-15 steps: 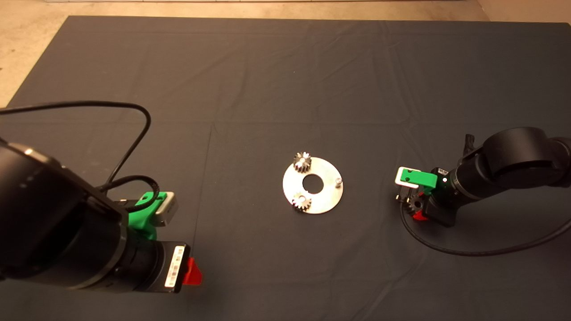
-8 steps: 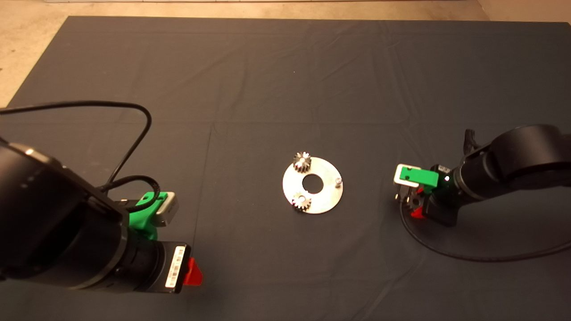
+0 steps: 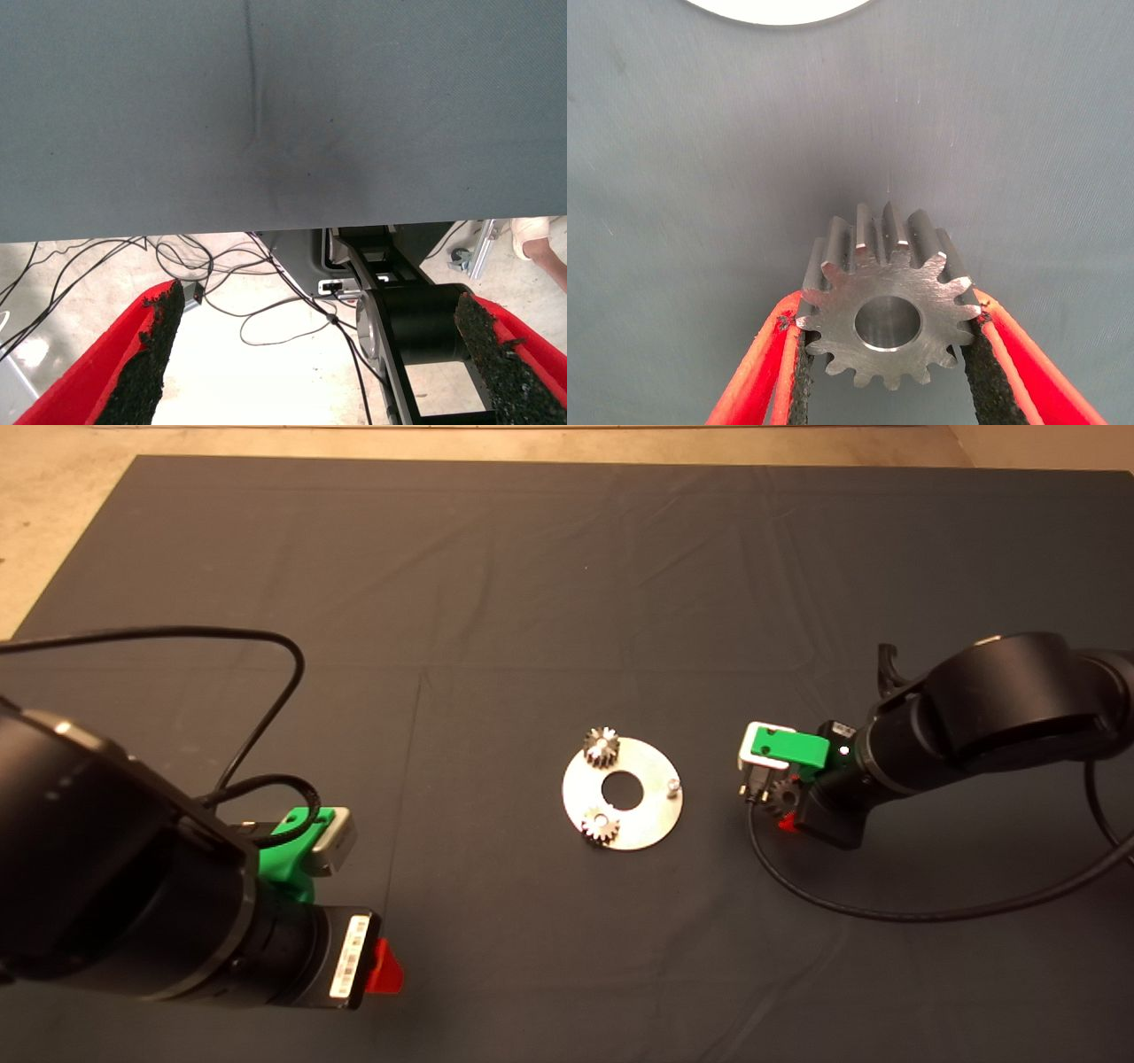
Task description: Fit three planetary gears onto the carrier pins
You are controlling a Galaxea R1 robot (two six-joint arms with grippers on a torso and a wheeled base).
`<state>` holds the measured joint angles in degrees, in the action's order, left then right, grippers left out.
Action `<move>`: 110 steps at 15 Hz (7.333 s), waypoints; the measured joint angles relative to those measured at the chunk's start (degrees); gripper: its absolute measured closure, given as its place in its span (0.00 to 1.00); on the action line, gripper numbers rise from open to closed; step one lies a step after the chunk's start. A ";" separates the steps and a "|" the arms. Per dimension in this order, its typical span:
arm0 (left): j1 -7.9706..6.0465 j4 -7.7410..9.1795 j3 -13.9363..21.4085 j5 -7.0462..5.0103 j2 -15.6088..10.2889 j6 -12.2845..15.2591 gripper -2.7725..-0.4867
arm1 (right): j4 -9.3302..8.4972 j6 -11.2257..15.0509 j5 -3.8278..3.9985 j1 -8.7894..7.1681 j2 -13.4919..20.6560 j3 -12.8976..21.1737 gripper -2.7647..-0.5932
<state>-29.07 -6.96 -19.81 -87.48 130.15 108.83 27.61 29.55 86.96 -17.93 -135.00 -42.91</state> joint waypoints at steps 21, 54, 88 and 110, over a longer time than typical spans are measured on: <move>0.02 0.38 0.00 0.00 0.26 0.00 0.26 | -0.63 4.21 0.52 -0.94 -11.20 -8.40 0.81; 0.00 0.43 0.09 0.02 0.30 0.00 0.26 | -0.64 3.79 1.99 -0.04 -18.07 -16.74 0.81; 0.00 0.43 0.09 0.02 0.30 0.00 0.26 | -4.69 3.80 0.91 0.00 -18.19 -16.29 0.81; 0.00 0.44 0.09 0.02 0.30 0.01 0.26 | -2.15 4.00 0.91 0.02 -18.20 -16.29 0.80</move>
<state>-29.07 -6.52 -19.72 -87.46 130.45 108.84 25.47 33.55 87.87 -17.91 -153.20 -59.20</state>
